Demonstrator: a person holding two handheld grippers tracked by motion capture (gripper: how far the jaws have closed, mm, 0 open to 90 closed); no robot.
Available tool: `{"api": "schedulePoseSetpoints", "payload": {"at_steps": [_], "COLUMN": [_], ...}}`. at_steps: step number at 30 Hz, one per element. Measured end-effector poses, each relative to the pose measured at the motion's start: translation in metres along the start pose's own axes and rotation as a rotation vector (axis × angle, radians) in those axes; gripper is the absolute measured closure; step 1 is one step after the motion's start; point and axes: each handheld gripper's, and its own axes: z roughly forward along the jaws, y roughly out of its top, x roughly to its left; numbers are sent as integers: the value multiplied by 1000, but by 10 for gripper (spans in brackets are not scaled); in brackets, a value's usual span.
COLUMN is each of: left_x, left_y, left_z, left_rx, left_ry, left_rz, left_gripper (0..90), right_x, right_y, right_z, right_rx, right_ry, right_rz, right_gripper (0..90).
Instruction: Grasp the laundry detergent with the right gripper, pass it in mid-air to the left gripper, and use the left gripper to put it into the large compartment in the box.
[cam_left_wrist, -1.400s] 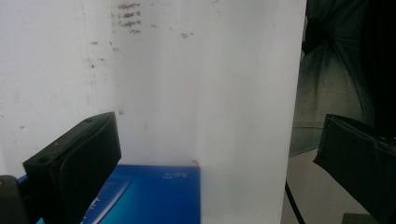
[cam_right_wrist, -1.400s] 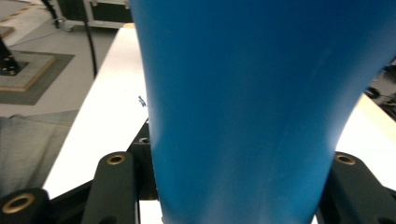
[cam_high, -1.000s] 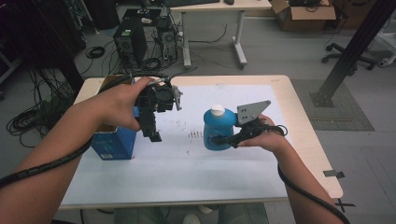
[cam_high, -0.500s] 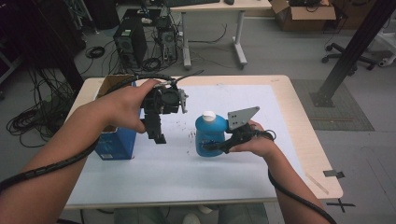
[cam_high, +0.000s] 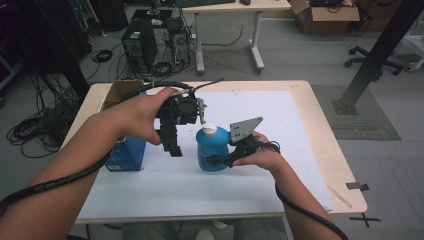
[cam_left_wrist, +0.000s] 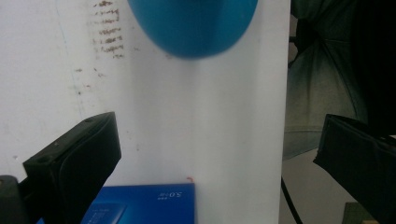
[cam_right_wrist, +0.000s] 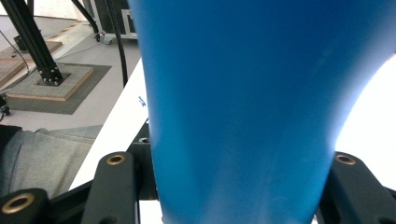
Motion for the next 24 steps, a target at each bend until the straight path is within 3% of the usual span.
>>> {"api": "schedulePoseSetpoints", "payload": {"at_steps": [24], "left_x": [1], "left_y": [13], "left_z": [8], "left_rx": [13], "left_ry": [-1], "left_rz": [18], "left_gripper": [2], "right_x": [-1], "right_y": [9], "right_z": [34], "right_rx": [-21], "right_ry": [34], "right_rz": [-7], "right_gripper": [450]}}
